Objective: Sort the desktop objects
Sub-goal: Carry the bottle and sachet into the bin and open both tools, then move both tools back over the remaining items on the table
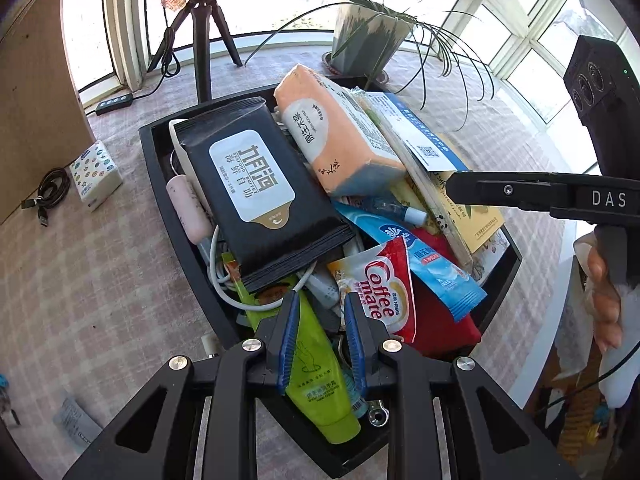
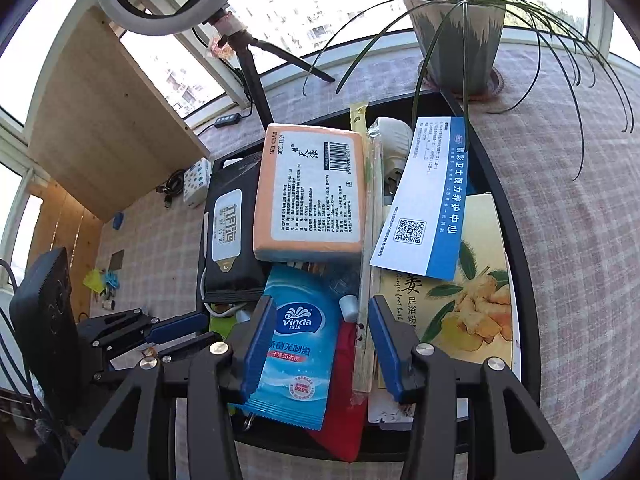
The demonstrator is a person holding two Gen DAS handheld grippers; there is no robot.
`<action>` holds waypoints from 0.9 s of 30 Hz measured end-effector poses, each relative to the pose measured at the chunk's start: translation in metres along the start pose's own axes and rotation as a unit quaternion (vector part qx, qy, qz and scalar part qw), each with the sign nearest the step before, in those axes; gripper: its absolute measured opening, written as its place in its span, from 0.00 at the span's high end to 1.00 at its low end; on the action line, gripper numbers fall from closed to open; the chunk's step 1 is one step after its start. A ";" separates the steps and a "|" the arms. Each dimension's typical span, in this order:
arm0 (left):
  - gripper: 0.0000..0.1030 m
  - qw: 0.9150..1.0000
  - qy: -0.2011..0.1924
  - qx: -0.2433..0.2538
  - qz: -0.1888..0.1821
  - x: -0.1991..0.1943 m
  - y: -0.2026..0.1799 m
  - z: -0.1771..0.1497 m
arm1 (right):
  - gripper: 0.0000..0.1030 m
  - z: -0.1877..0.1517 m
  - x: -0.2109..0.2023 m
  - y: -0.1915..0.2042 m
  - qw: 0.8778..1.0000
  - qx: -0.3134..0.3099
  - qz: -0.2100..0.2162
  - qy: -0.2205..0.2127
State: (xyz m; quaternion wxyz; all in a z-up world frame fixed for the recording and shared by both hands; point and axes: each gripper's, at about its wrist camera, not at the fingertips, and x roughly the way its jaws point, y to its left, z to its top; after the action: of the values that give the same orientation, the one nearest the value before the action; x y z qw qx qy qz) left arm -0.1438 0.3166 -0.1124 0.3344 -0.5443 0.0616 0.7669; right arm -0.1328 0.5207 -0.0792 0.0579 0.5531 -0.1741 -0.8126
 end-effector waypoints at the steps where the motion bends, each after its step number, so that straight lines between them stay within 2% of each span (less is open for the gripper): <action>1: 0.76 1.000 -0.001 -0.003 0.004 -0.003 0.004 -0.003 | 0.57 -0.001 0.001 0.002 1.000 -0.002 0.001 0.001; 9: 0.76 0.998 -0.011 -0.046 0.042 -0.030 0.053 -0.030 | 0.57 -0.002 0.011 0.029 0.999 -0.029 0.016 0.012; 16: 0.76 0.990 -0.019 -0.113 0.086 -0.058 0.118 -0.066 | 0.57 -0.001 0.024 0.064 0.997 -0.064 0.027 0.028; 21: 0.76 0.978 -0.027 -0.169 0.118 -0.080 0.169 -0.098 | 0.56 -0.003 0.035 0.089 0.995 -0.090 0.032 0.039; 27: 0.76 0.955 -0.039 -0.248 0.156 -0.108 0.232 -0.137 | 0.56 -0.003 0.053 0.126 0.990 -0.124 0.044 0.059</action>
State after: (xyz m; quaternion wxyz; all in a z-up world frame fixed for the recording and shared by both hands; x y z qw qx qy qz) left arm -0.1494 0.0276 -0.1351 0.0673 -0.5633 -0.0601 0.8213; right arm -0.1629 0.3876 -0.0835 0.1723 0.5806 -0.0927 -0.7903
